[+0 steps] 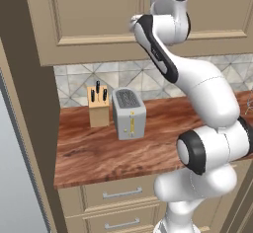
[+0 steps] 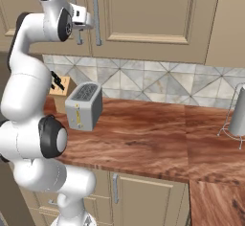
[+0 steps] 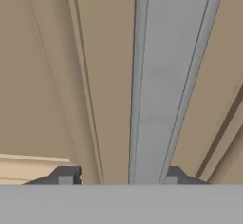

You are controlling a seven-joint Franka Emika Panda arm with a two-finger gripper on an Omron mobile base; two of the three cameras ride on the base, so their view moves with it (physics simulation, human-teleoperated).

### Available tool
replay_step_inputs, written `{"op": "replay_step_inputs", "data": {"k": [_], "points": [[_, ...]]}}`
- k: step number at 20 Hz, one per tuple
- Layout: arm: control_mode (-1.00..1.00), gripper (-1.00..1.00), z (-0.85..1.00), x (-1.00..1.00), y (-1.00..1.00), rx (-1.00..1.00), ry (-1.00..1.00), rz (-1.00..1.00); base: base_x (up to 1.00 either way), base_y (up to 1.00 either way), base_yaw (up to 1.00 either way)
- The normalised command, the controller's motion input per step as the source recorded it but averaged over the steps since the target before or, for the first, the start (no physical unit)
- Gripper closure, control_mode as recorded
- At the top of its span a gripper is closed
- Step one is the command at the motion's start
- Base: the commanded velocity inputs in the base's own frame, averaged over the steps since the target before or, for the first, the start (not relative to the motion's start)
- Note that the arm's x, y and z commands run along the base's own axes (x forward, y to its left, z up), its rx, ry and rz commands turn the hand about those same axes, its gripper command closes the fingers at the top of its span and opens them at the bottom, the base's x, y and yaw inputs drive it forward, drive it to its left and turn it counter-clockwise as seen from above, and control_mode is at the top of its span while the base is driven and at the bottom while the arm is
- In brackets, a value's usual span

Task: Open the cabinet, pick the kettle from the cabinet, and place it in the sink.

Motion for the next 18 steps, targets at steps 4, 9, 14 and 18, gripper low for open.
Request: {"op": "replay_step_inputs", "data": {"k": [4, 9, 14, 18], "points": [[-1.0, 1.0, -0.08, -0.1, 0.05, 0.16, 0.0, 0.07, 0.0, 0.0, 0.0], [-1.0, 1.0, -0.01, -0.37, 0.08, 0.1, -0.03, 0.13, 0.0, 0.0, 0.0], [-1.0, 1.0, 0.0, -0.46, 0.13, 0.03, -0.02, 0.12, 0.0, 0.0, 0.0], [-1.0, 1.0, 0.0, -0.5, 0.21, 0.0, -0.01, 0.08, 0.0, 0.0, 0.0]]}}
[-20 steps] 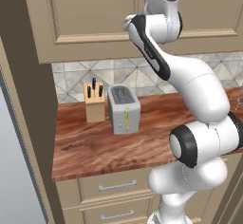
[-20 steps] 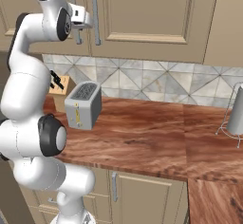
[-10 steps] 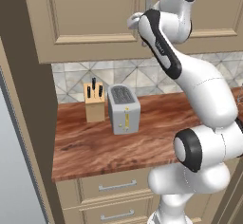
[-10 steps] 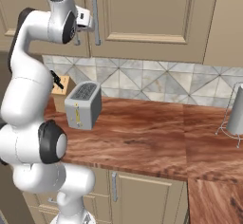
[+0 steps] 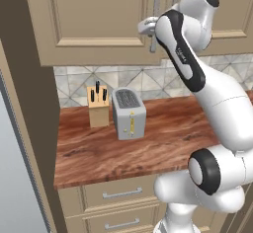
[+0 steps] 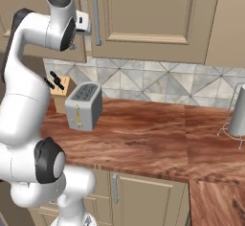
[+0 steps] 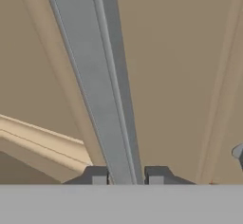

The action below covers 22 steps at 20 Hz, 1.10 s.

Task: Open the cabinet, pick the kettle from the cabinet, and place it in the sink.

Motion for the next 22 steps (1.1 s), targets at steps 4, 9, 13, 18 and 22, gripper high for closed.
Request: {"op": "replay_step_inputs", "data": {"k": [4, 9, 13, 18, 22], "points": [[-1.0, 1.0, 0.0, -0.5, 0.28, 0.0, 0.0, 0.02, 0.0, 0.0, 0.0], [-1.0, 1.0, 0.0, -0.44, 0.31, -0.01, 0.01, -0.04, 0.0, 0.0, 0.0], [-1.0, 1.0, 0.0, -0.39, 0.26, 0.0, 0.01, -0.02, 0.0, 0.0, 0.0], [-1.0, 1.0, 0.0, -0.27, 0.3, 0.0, 0.02, -0.01, 0.0, 0.0, 0.0], [-1.0, 1.0, 0.0, -0.32, 0.32, 0.0, 0.0, 0.0, 0.0, 0.0, 0.0]]}}
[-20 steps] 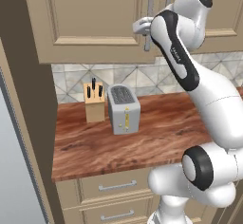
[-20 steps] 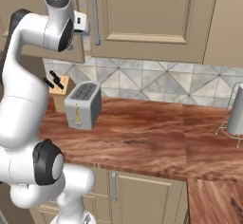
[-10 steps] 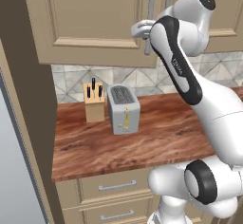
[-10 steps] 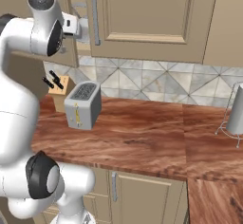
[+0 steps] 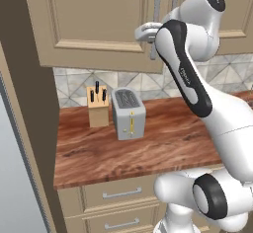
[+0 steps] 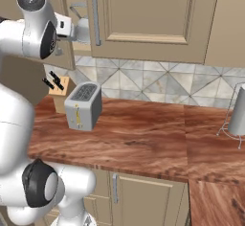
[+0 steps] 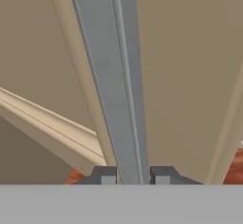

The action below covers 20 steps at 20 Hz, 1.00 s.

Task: Open the cabinet, pick the kettle from the cabinet, and place it in the sink.

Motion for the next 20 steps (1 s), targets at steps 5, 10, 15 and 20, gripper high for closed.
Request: {"op": "replay_step_inputs", "data": {"k": [5, 10, 15, 20], "points": [[-1.0, 1.0, 0.0, -0.32, 0.3, 0.0, 0.0, 0.0, 0.0, 0.0, 0.0], [-1.0, 1.0, 0.0, -0.3, 0.27, 0.0, 0.0, 0.0, 0.0, 0.0, 0.0], [-1.0, 1.0, 0.0, -0.29, 0.29, 0.0, 0.01, 0.0, 0.0, 0.0, 0.0], [-1.0, 1.0, 0.0, -0.29, 0.34, 0.0, 0.01, 0.0, 0.0, 0.0, 0.0]]}}
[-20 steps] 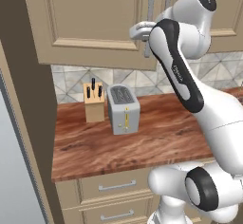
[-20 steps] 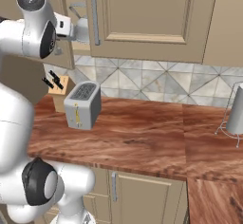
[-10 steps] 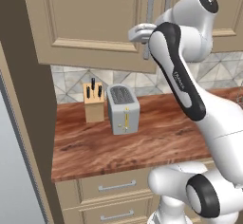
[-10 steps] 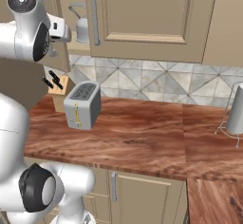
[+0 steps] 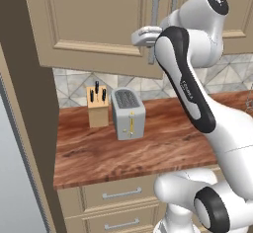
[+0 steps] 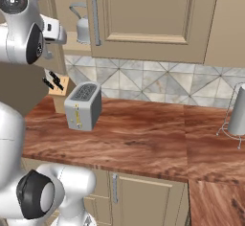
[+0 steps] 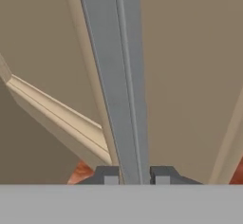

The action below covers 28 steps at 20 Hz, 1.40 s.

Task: Open the cabinet, pick the kettle from the cabinet, and place it in the sink.

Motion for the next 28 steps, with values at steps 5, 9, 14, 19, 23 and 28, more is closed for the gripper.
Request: {"op": "replay_step_inputs", "data": {"k": [5, 9, 14, 19, 23, 28], "points": [[-1.0, 1.0, 0.0, -0.3, 0.34, -0.01, 0.02, 0.0, 0.0, 0.0, 0.0], [-1.0, 1.0, 0.0, -0.31, 0.36, -0.01, 0.03, -0.02, 0.0, 0.0, 0.0], [-1.0, 1.0, 0.0, -0.36, 0.32, 0.0, 0.0, -0.05, 0.0, 0.0, 0.0], [-1.0, 1.0, 0.0, -0.39, 0.35, 0.0, -0.01, -0.09, 0.0, 0.0, 0.0], [-1.0, 1.0, 0.0, -0.38, 0.39, 0.0, -0.03, -0.07, 0.0, 0.0, 0.0], [-1.0, 1.0, -0.01, -0.33, 0.51, 0.0, -0.02, -0.01, 0.0, 0.0, 0.0]]}}
